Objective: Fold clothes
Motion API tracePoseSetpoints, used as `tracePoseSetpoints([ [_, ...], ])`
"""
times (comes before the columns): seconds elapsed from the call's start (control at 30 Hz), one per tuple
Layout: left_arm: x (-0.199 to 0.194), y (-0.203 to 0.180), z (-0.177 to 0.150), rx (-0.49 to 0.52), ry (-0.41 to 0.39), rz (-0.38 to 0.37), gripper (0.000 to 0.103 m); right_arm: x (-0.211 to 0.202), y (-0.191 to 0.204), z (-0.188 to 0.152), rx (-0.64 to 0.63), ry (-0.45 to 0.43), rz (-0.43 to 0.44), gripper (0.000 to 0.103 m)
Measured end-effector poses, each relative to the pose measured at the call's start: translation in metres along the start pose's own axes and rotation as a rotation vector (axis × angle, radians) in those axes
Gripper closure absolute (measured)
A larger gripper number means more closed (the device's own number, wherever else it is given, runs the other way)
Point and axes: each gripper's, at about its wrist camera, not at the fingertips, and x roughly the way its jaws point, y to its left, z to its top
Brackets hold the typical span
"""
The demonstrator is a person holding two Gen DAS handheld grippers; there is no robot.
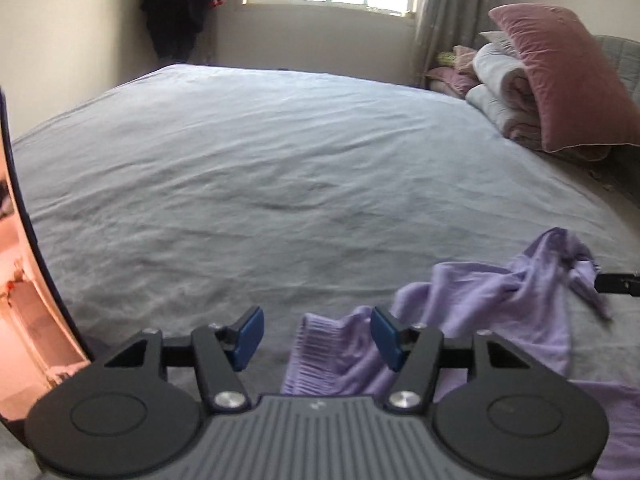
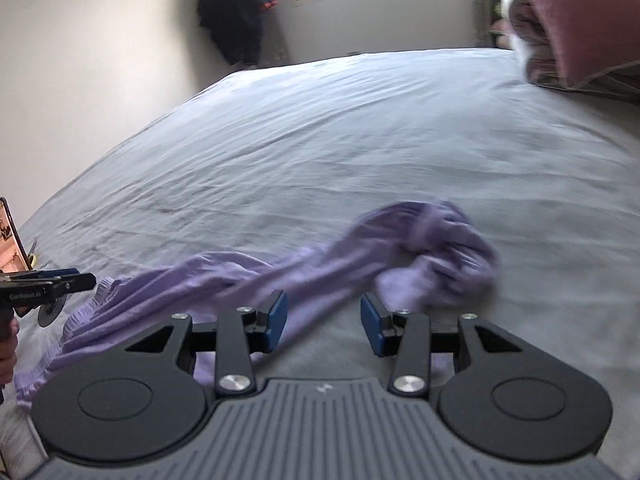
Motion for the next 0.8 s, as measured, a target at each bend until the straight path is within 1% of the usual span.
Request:
tracePoseSetpoints([
  [0.07,0.008,0.003,-0.002,-0.011,0.012,0.002,0.048,0.016,0.009,0.005,-0.025,0.002,0.029,0.058],
  [0.17,0.014,0.011,-0.006,-0.031,0.003,-0.021,0.048,0.036,0.022,0.010,-0.073,0.003,0.067,0.058],
  [0.27,0.022,0.017,-0.011,-0.053,0.004,-0.037,0.048,0.054,0.033,0.015,-0.126,0.008,0.079,0.058],
  [0.37,0.025,0.017,-0.013,-0.048,0.004,-0.060,0.049,0.073,0.042,0.018,-0.178,0.026,0.087,0.058],
  [0.47,0.026,0.015,-0.014,-0.037,0.004,-0.084,0.057,0.091,0.048,0.019,-0.240,0.056,0.078,0.058],
  [0.53,0.027,0.013,-0.015,-0.030,0.007,-0.103,0.071,0.100,0.052,0.017,-0.274,0.075,0.069,0.058],
  [0.6,0.028,0.011,-0.015,-0.018,0.013,-0.110,0.075,0.104,0.056,0.014,-0.323,0.071,0.068,0.058],
  [0.63,0.028,0.010,-0.016,-0.013,0.011,-0.104,0.079,0.104,0.058,0.012,-0.348,0.074,0.074,0.059],
  [0.67,0.028,0.010,-0.016,-0.014,0.009,-0.099,0.080,0.105,0.061,0.011,-0.374,0.077,0.080,0.073],
  [0.7,0.028,0.011,-0.016,-0.021,0.004,-0.095,0.081,0.105,0.064,0.010,-0.400,0.080,0.086,0.099],
  [0.73,0.027,0.011,-0.015,-0.029,-0.003,-0.082,0.081,0.105,0.068,0.009,-0.427,0.083,0.087,0.100],
  [0.8,0.024,0.011,-0.013,-0.039,-0.024,-0.034,0.082,0.103,0.077,0.009,-0.484,0.079,0.058,0.100],
])
